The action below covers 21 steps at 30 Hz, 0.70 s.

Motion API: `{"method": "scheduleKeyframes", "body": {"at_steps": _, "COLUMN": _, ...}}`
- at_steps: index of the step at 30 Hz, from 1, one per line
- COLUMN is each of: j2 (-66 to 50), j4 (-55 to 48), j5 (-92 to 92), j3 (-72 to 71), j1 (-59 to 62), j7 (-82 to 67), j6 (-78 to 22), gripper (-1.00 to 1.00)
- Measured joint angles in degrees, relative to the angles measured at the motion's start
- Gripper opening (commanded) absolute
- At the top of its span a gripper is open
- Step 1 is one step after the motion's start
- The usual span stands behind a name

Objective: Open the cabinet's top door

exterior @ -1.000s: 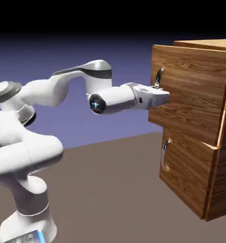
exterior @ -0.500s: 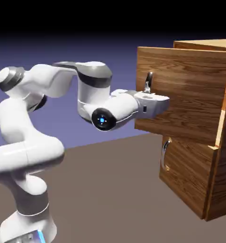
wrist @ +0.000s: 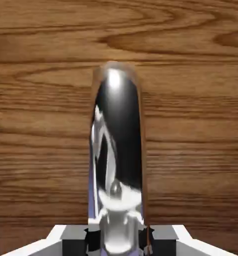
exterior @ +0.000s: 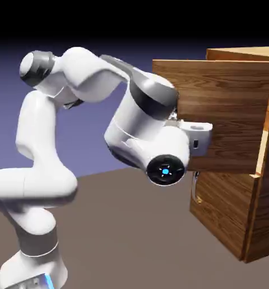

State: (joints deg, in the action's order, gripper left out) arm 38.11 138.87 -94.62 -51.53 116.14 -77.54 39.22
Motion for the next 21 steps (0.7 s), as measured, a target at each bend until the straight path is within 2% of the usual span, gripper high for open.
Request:
{"method": "scheduleKeyframes", "body": {"at_steps": 6, "j2": -12.46, "j4": -10.92, "j5": 12.09, "j3": -9.03, "j1": 9.02, "j7": -5.69, "j6": -0.55, "gripper": -1.00}}
{"method": "scheduleKeyframes", "body": {"at_steps": 13, "j2": -27.00, "j4": -19.56, "j5": 22.76, "j3": -20.41, "j1": 16.31, "j7": -5.84, "j6": 4.39, "gripper": -1.00}}
{"method": "scheduleKeyframes", "body": {"at_steps": 21, "j2": -43.60, "j4": -24.18, "j5": 32.52, "j3": -23.00, "j1": 12.14, "j7": -1.02, "j6": 13.31, "gripper": -1.00}}
